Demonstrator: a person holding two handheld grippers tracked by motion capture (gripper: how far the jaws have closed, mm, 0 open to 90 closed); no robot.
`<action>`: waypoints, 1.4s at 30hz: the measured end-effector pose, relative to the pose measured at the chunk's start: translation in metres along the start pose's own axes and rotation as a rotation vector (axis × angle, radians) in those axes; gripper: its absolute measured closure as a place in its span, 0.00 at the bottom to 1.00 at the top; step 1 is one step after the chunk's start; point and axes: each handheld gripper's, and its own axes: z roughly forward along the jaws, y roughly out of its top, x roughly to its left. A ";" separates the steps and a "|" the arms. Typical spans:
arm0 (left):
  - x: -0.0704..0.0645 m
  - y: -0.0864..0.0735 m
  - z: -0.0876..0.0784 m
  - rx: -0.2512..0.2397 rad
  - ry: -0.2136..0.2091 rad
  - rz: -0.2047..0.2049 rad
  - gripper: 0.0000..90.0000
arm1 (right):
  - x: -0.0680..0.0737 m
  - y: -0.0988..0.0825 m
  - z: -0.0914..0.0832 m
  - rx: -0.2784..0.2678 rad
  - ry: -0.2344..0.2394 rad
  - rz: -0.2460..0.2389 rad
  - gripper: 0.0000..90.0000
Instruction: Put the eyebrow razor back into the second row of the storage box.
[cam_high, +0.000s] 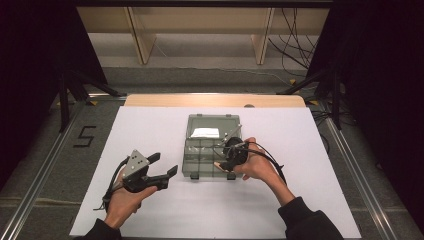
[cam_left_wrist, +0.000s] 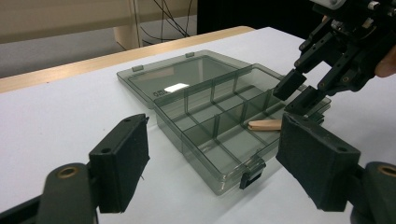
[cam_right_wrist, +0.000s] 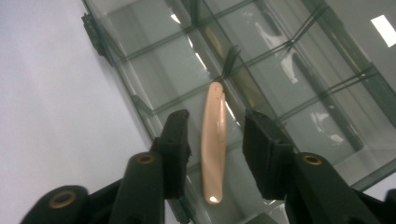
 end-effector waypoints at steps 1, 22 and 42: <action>0.000 0.000 0.000 0.000 0.000 0.000 0.27 | 0.000 0.000 -0.001 -0.010 -0.005 0.003 0.64; -0.001 0.000 0.001 -0.001 -0.001 -0.010 0.26 | -0.002 -0.005 -0.029 -0.168 -0.031 0.055 0.41; -0.002 0.001 0.002 -0.001 -0.005 0.001 0.26 | -0.025 -0.019 -0.051 -0.304 -0.040 0.151 0.35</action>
